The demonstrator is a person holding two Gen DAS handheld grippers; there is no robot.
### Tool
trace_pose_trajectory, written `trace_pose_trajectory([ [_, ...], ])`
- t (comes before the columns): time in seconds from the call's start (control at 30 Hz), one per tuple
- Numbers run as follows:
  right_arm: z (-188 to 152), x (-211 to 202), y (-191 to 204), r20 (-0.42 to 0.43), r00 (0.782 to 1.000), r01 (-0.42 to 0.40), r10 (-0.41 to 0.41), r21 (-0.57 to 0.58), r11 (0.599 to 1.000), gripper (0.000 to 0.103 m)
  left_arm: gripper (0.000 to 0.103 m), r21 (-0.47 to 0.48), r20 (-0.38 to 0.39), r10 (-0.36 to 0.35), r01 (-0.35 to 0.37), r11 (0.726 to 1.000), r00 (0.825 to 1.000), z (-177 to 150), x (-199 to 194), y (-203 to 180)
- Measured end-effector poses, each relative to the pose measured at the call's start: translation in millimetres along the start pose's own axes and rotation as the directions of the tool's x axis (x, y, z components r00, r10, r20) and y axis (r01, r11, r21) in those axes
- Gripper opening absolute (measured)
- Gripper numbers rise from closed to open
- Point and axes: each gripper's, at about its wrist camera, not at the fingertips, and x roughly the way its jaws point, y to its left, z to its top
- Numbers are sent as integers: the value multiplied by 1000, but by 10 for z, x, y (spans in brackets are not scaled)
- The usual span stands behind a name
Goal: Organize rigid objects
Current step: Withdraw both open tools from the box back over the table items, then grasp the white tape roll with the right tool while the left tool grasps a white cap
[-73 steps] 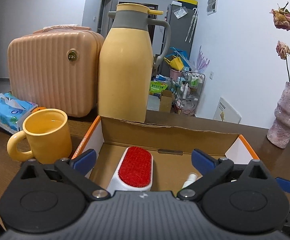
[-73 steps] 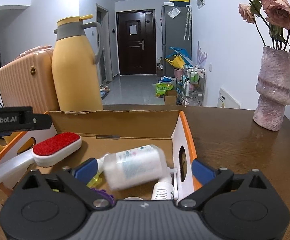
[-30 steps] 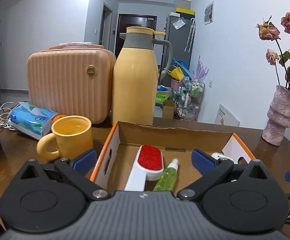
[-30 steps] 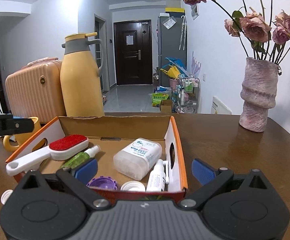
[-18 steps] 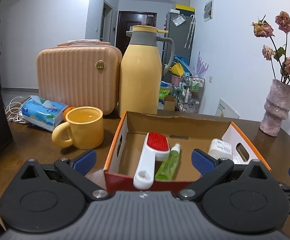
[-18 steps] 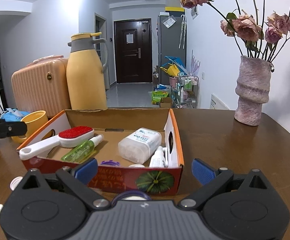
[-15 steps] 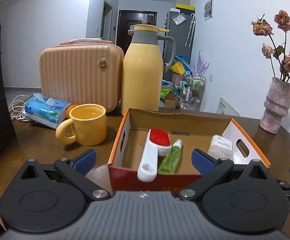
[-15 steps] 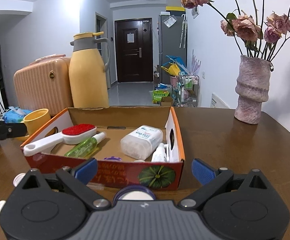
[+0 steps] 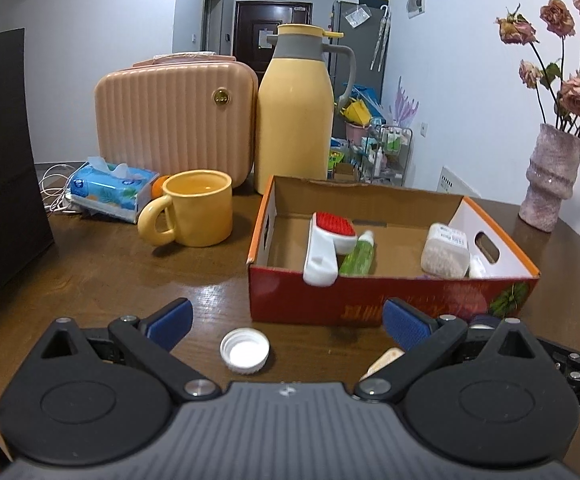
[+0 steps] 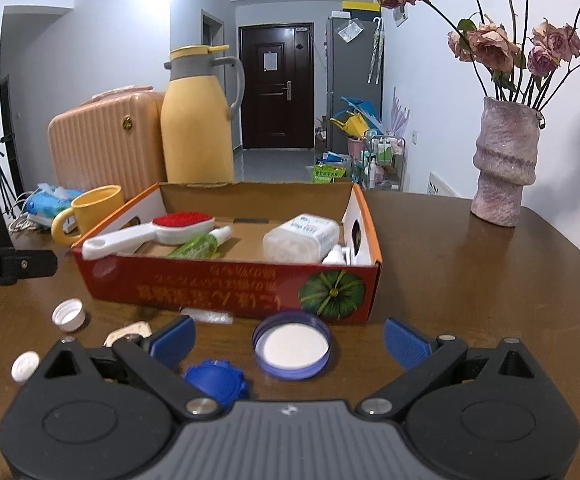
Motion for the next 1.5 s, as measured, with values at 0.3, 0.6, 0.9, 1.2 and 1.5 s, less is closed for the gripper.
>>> trace_pose_trajectory([
  [0.3,-220,-107,125,-49,999,-9,9,-8,1000,101,103,26,-42,1,0,1000,999,-220,-114,58],
  [0.6,-384,-124,266,-97,995,-29,29,-5,1000,101,103,32,-73,9,-7,999,997,-372,-155,163],
  [0.9,-475,-30,375,-142,989,-35,35,2,999,95,103,27,-85,20,-18,999,996,-443,-174,251],
  [1.2,-523,88,385,-188,980,-55,59,29,998,65,103,24,-98,26,-24,999,995,-475,-141,286],
  [1.5,-536,71,326,-182,979,-83,93,61,995,42,103,18,-113,31,-29,999,993,-484,-106,330],
])
